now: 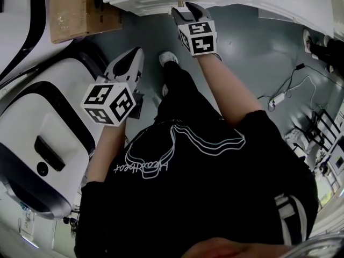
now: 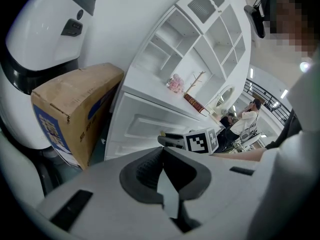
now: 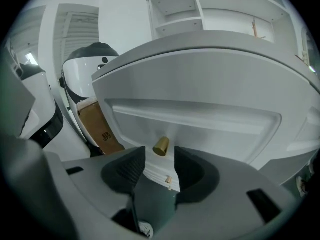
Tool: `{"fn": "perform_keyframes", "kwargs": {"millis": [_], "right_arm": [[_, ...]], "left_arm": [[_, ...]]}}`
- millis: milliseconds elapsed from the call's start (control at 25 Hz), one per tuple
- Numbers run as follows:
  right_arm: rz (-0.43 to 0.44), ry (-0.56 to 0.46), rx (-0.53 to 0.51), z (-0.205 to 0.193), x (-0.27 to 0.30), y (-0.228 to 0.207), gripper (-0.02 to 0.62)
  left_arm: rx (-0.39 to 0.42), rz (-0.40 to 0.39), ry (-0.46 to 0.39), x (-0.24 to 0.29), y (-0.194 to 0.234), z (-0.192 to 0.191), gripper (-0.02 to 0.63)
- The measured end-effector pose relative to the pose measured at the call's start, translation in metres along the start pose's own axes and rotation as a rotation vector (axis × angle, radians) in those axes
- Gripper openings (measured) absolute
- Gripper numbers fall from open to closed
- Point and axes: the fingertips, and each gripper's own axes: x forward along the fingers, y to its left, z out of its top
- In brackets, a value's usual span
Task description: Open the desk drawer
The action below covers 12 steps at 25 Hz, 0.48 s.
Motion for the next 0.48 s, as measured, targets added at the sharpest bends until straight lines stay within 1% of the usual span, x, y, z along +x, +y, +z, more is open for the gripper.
{"fn": "perform_keyframes", "kwargs": {"millis": [120,280,400,480], "right_arm": [[-0.014,-0.003,-0.007,0.003,0.003,0.0,0.17],[-0.056,-0.004,-0.018,0.007,0.004,-0.002,0.119],[-0.072,0.004,-0.014,0.007,0.004,-0.002,0.104],[-0.078,0.01,-0.006,0.007,0.004,-0.002,0.101]], "left_arm": [[-0.01,0.007,0.004,-0.003,0.005,-0.004,0.003],[-0.007,0.027,0.019,-0.009,0.012,-0.012,0.003],[-0.003,0.045,0.033,-0.012,0.017,-0.018,0.003],[-0.011,0.044,0.027,-0.014,0.018,-0.02,0.003]]}}
